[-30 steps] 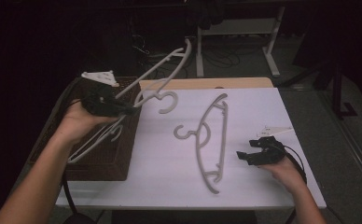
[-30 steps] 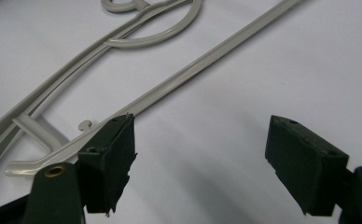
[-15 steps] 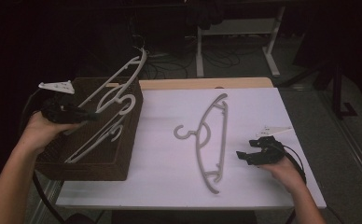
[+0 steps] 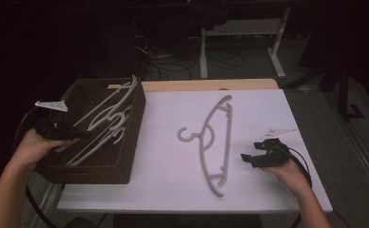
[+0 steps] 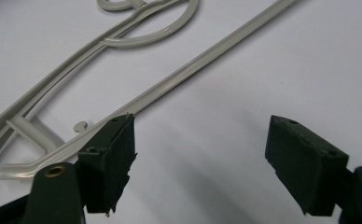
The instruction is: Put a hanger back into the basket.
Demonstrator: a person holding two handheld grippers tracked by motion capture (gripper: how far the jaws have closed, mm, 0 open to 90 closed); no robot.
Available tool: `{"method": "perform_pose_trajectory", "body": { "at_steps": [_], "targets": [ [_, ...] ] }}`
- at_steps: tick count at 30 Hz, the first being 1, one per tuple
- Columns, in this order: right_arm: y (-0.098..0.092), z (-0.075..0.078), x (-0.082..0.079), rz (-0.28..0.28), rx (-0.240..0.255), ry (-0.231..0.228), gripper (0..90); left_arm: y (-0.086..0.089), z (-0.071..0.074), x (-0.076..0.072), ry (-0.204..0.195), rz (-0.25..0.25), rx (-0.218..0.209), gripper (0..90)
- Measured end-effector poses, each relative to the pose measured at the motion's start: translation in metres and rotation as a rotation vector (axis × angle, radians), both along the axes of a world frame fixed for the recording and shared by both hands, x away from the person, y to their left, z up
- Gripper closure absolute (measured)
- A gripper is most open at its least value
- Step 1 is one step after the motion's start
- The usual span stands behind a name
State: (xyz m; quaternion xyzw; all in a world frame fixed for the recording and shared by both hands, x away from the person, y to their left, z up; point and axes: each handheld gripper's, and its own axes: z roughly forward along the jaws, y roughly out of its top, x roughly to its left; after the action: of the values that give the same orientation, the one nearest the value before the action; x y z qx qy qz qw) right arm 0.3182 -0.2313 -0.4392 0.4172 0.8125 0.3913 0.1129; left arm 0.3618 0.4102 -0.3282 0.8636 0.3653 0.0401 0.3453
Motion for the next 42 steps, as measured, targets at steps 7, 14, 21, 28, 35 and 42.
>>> {"method": "perform_pose_trajectory", "body": {
  "at_steps": [7, 14, 21, 28, 35, 42],
  "targets": [
    [0.001, 0.0, 0.0, -0.001, 0.0, 0.002, 23.7, 0.007, -0.011, 0.001, 0.032, 0.011, 0.025, 81.4],
    [0.001, 0.0, 0.0, -0.001, 0.0, 0.001, 23.7, 0.009, -0.021, 0.001, 0.014, 0.014, 0.053, 66.6],
    [0.001, 0.0, 0.0, 0.0, 0.0, -0.001, 23.7, 0.01, -0.016, 0.002, -0.032, 0.079, 0.021, 42.7],
    [0.001, 0.001, 0.001, -0.003, 0.003, 0.0, 23.7, -0.009, 0.0, -0.001, -0.096, 0.063, -0.042, 30.6],
    [0.001, 0.002, 0.0, -0.001, 0.004, -0.004, 23.7, -0.045, 0.018, -0.004, -0.149, 0.022, -0.097, 22.6],
    [0.0, 0.002, 0.0, 0.0, 0.008, -0.006, 23.7, -0.083, 0.029, -0.003, -0.179, -0.04, -0.133, 17.3]
  ]
}}
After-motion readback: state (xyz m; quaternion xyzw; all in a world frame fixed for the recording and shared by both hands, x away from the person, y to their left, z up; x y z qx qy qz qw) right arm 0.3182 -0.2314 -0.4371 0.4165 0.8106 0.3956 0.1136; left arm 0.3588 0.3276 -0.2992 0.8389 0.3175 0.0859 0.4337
